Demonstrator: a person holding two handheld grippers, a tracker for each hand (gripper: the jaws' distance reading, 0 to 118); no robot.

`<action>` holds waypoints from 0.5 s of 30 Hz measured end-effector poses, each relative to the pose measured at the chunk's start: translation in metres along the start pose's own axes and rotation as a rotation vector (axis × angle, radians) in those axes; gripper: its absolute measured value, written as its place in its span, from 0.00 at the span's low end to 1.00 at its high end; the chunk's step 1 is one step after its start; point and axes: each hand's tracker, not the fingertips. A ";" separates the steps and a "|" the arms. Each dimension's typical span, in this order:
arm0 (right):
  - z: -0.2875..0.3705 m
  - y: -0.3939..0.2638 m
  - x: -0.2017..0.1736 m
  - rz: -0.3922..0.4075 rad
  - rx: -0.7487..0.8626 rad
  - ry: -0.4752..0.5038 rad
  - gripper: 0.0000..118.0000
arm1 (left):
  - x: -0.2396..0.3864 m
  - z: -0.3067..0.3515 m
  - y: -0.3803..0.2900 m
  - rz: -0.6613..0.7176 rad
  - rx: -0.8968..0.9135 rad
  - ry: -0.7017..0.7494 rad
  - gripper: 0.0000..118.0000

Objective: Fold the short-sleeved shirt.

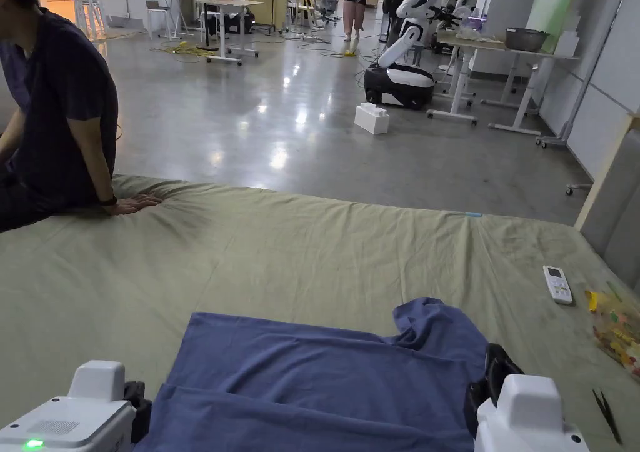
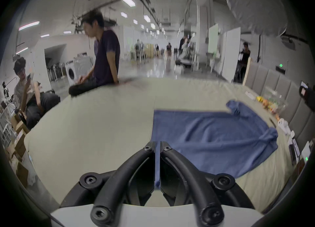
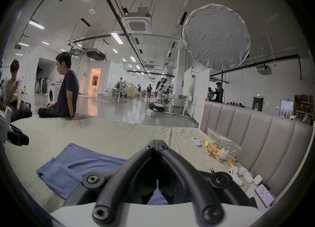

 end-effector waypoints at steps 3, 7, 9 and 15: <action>-0.002 -0.008 0.001 -0.006 -0.034 0.007 0.00 | -0.015 -0.046 -0.010 0.029 -0.153 -0.009 0.08; -0.003 -0.018 0.003 0.012 -0.067 0.002 0.00 | -0.021 -0.085 -0.013 0.073 -0.294 -0.040 0.52; -0.004 -0.023 0.006 0.031 -0.090 -0.001 0.00 | -0.020 -0.103 -0.014 0.082 -0.366 -0.064 0.59; -0.005 -0.039 0.020 0.011 -0.153 0.001 0.00 | -0.009 -0.130 -0.032 0.031 -0.477 -0.032 0.59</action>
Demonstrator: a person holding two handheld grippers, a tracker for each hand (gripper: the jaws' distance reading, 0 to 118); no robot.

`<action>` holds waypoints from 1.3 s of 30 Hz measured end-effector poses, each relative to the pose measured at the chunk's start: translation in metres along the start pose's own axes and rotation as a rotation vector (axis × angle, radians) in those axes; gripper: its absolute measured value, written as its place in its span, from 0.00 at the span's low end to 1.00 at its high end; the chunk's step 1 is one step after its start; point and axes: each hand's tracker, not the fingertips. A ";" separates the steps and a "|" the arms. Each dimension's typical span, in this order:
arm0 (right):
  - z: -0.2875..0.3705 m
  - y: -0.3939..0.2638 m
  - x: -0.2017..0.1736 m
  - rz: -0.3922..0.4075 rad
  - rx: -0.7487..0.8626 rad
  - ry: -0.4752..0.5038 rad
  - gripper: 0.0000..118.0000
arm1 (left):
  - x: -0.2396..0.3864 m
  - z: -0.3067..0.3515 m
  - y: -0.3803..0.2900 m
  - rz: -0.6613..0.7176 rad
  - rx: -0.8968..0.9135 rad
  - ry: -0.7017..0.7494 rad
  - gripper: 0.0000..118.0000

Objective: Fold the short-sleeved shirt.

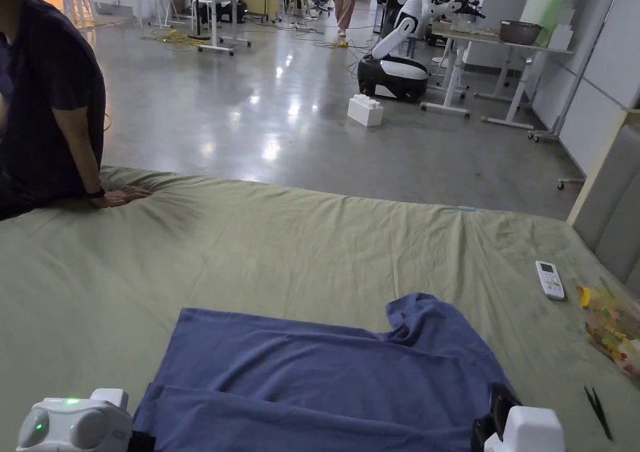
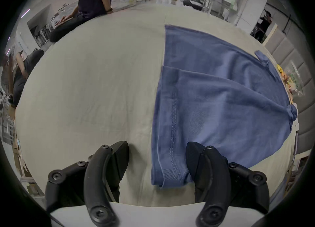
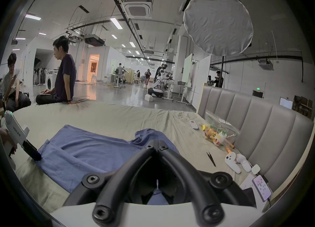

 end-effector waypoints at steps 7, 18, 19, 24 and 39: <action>-0.005 -0.020 0.017 -0.038 -0.112 -0.016 0.00 | 0.034 0.041 -0.019 -0.097 0.016 -0.002 0.21; -0.030 -0.073 0.074 -0.044 -0.504 -0.028 0.14 | 0.021 0.051 -0.026 -0.076 0.071 -0.015 0.08; -0.034 -0.078 0.079 -0.033 -0.525 -0.005 0.20 | 0.019 0.049 -0.025 -0.062 0.082 -0.018 0.08; -0.045 -0.110 0.096 -0.001 -0.596 -0.004 0.48 | 0.013 0.050 -0.035 -0.048 0.107 -0.025 0.08; -0.117 -0.126 0.086 -0.065 -0.799 0.094 0.58 | 0.014 0.043 -0.033 -0.048 0.104 -0.015 0.08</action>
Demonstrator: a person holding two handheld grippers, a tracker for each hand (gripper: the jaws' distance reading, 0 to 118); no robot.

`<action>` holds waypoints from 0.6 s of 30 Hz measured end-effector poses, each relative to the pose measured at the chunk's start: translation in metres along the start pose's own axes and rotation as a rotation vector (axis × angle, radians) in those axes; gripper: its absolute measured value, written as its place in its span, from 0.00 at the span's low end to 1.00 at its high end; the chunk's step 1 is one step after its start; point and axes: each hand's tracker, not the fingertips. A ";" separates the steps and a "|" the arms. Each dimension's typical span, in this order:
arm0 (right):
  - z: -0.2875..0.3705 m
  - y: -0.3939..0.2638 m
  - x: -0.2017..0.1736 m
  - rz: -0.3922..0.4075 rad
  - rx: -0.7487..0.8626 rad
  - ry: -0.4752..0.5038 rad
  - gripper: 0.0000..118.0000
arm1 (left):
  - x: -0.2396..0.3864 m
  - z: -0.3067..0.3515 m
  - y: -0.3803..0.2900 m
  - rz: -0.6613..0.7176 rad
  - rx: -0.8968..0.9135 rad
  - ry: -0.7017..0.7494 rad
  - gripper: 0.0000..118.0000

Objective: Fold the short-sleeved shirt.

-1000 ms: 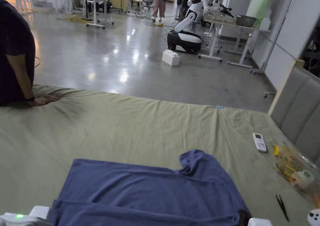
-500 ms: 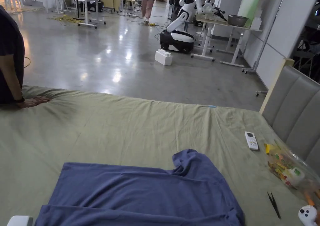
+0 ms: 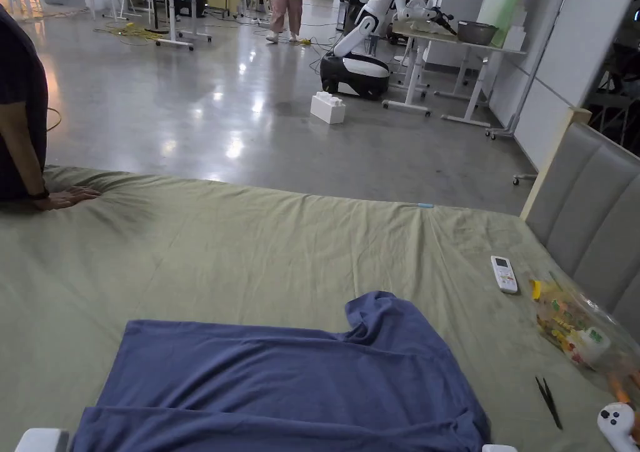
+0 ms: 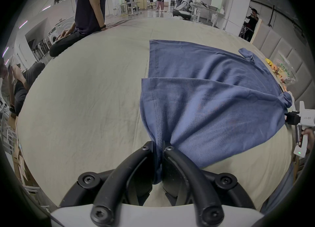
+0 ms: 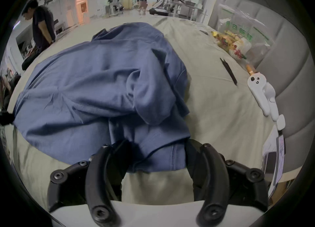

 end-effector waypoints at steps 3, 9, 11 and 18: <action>0.000 -0.001 0.001 -0.014 0.001 0.026 0.34 | 0.001 0.000 -0.001 -0.004 0.007 0.000 0.08; 0.002 -0.001 0.005 -0.077 0.011 0.023 0.06 | 0.005 0.007 0.000 0.002 0.024 0.010 0.08; 0.013 0.003 -0.006 0.015 0.041 -0.015 0.05 | 0.005 0.011 0.003 -0.002 0.039 0.011 0.08; 0.059 0.031 0.001 -0.001 0.122 0.019 0.05 | -0.002 0.037 0.018 0.020 0.096 -0.026 0.08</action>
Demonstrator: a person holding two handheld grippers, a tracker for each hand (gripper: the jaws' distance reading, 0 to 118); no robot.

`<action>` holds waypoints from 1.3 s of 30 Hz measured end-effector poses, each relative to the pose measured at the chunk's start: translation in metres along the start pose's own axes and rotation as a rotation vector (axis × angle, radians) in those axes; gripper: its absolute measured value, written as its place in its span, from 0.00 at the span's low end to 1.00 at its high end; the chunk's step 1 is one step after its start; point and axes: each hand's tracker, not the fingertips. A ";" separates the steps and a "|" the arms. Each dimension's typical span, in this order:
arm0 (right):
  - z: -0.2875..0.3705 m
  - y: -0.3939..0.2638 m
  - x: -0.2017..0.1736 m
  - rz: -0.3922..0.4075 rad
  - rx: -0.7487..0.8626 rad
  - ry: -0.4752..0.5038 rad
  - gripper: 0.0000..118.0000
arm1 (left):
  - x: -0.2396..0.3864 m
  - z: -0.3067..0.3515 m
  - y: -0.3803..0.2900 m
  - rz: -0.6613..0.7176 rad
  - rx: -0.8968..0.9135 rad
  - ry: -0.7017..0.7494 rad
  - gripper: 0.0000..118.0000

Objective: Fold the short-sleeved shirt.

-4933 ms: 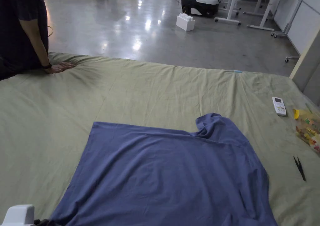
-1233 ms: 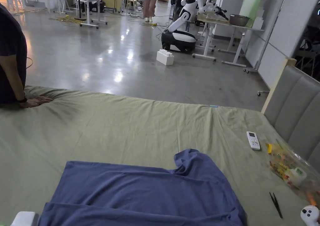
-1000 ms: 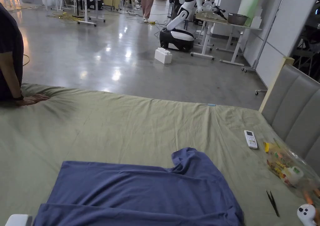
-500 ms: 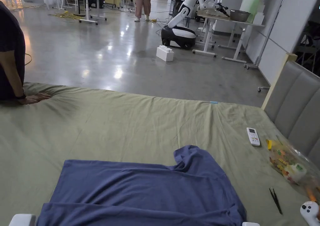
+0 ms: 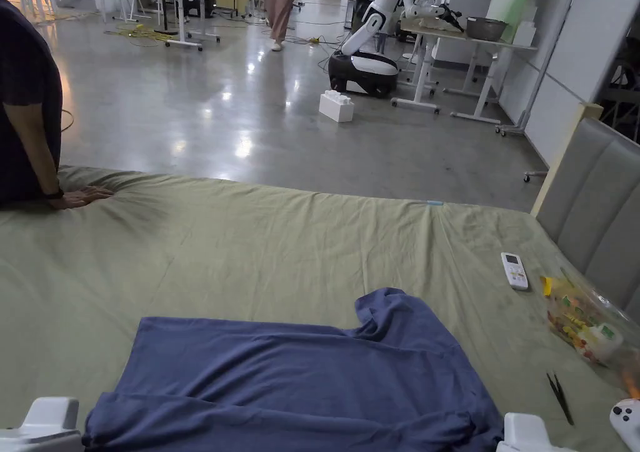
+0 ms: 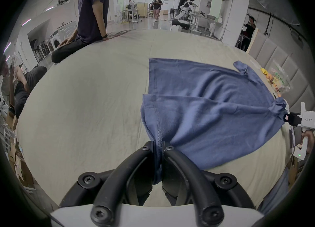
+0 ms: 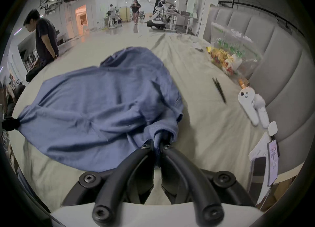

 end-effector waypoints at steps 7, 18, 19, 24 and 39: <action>0.042 0.031 0.015 0.021 0.090 0.025 0.05 | -0.009 0.039 0.027 0.037 0.081 -0.057 0.08; 0.081 -0.033 0.017 0.068 0.002 0.005 0.05 | -0.037 0.082 -0.022 0.064 0.066 -0.082 0.08; 0.087 -0.045 0.012 0.070 -0.021 0.010 0.05 | -0.038 0.084 -0.033 0.070 0.054 -0.079 0.08; 0.094 -0.099 -0.008 0.053 -0.115 0.019 0.05 | -0.045 0.069 -0.082 0.065 -0.047 -0.030 0.08; 0.043 -0.133 -0.041 0.238 -0.138 -0.175 0.27 | -0.038 0.038 -0.105 0.011 -0.135 0.058 0.09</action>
